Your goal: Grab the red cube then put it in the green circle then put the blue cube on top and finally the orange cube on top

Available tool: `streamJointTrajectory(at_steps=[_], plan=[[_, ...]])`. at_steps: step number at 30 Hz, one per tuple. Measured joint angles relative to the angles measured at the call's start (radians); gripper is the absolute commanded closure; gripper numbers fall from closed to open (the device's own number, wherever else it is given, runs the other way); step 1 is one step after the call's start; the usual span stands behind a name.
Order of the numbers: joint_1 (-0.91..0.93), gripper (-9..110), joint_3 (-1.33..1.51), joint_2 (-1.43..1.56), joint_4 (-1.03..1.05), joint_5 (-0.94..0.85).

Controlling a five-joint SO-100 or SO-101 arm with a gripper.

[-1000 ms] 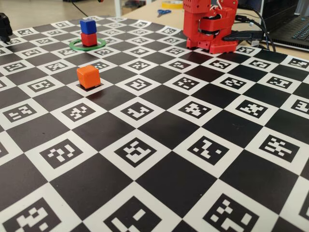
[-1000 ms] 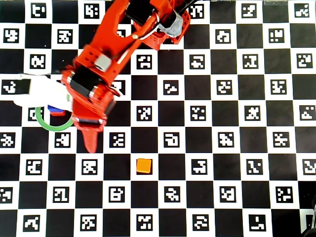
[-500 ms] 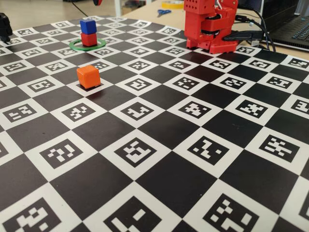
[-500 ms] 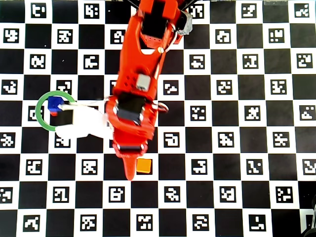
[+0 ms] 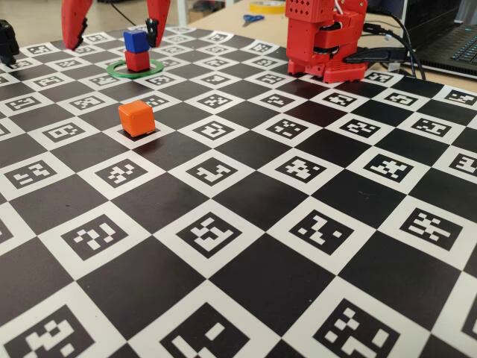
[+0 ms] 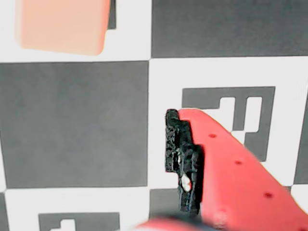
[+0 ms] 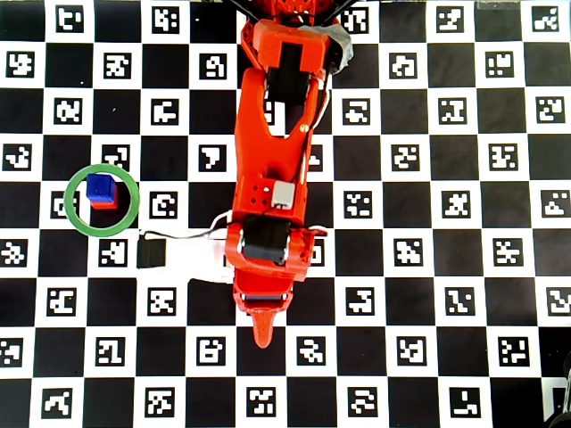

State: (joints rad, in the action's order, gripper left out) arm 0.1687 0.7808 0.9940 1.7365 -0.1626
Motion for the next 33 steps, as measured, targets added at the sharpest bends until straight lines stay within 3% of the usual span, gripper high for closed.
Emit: streamJointTrajectory(at_steps=[33], plan=[[-0.026, 49, 0.341, -0.023, -0.383, 0.071]])
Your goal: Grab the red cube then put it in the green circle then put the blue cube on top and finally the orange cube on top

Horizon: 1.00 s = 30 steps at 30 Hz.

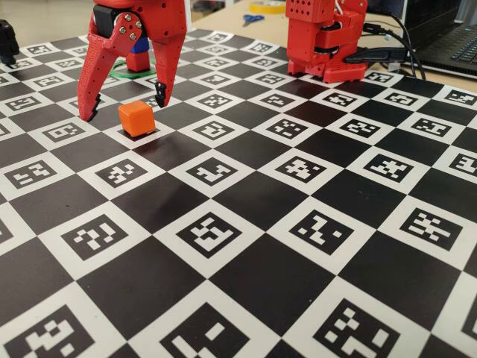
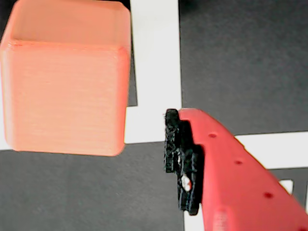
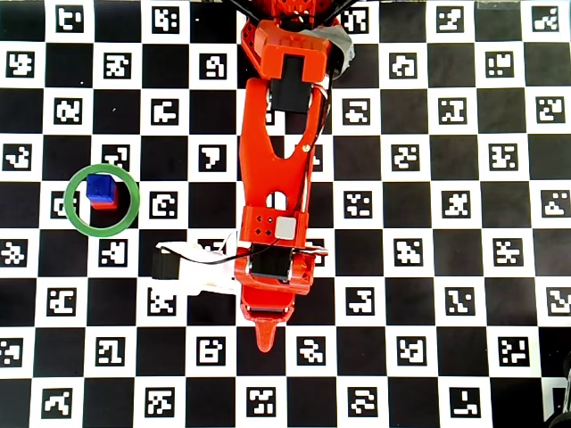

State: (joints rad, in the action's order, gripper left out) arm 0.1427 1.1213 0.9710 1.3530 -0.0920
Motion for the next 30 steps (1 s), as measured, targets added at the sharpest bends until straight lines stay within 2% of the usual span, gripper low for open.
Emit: streamJointTrajectory(at_steps=[15, 19, 23, 28, 30], plan=[[0.017, 50, 0.020, -0.035, -0.054, -0.028], [0.017, 54, 0.035, -0.038, -0.064, -0.028], [0.017, 64, 0.035, -0.038, -0.067, -0.028], [0.017, 86, 0.035, -0.038, -0.067, -0.032], [0.017, 89, 0.038, -0.038, -0.069, -0.034]])
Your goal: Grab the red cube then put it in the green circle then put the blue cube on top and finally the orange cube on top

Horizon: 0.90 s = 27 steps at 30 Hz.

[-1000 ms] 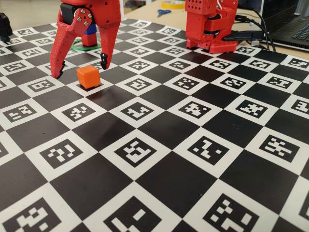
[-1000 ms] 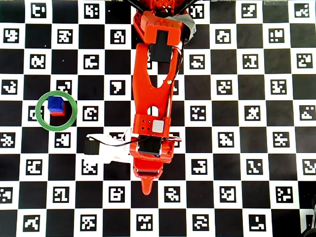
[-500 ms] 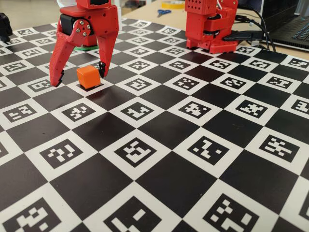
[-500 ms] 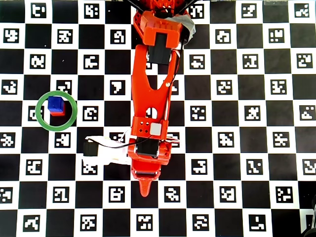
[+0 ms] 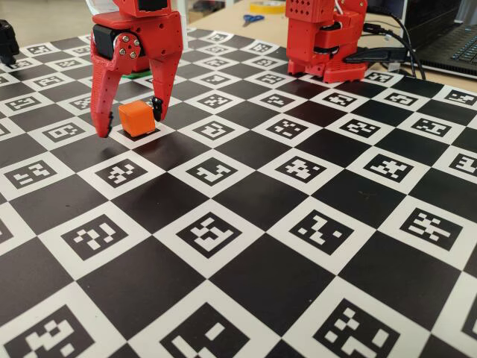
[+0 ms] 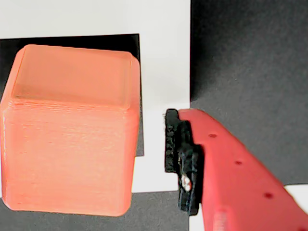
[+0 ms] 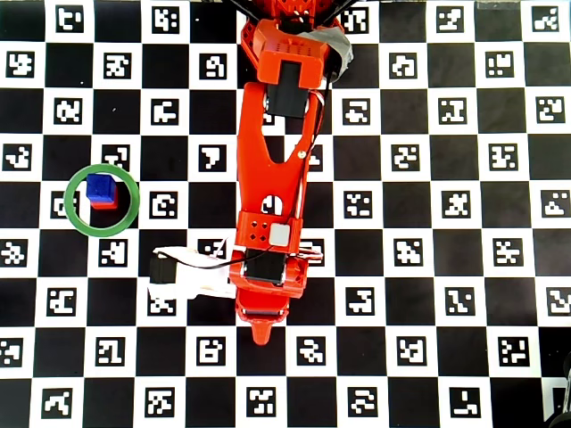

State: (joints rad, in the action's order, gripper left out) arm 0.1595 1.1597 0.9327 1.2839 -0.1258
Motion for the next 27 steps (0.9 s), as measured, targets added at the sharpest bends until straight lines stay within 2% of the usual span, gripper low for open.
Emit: streamJointTrajectory(at_steps=[15, 27], plan=[[0.000, 91, 0.017, 0.015, 0.035, -0.029], [0.074, 92, 0.120, 0.299, 0.150, -0.087]])
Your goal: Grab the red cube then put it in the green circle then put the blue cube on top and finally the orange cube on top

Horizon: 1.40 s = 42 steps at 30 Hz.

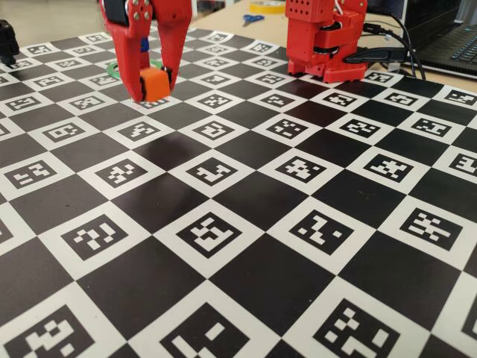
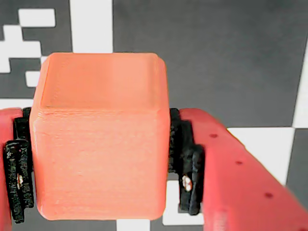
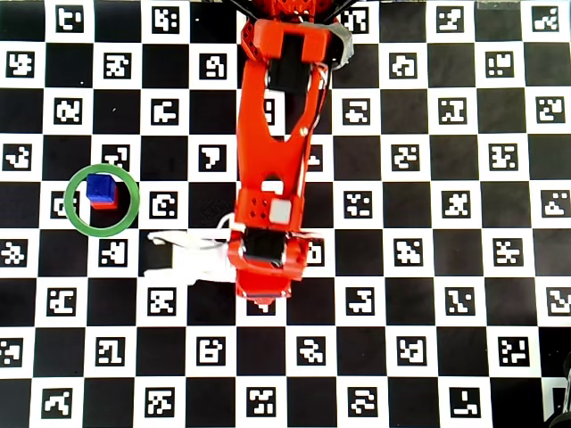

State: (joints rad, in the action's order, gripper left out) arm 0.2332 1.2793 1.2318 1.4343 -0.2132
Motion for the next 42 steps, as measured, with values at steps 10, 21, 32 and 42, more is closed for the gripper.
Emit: streamJointTrajectory(at_steps=[10, 21, 32, 42], plan=[[0.230, 92, 0.000, 0.164, 0.130, -0.193], [0.503, 92, -0.107, 0.166, 0.224, -0.436], [0.634, 92, -0.284, 0.097, 0.278, -0.548], [0.676, 92, -0.344, -0.006, 0.279, -0.584]])
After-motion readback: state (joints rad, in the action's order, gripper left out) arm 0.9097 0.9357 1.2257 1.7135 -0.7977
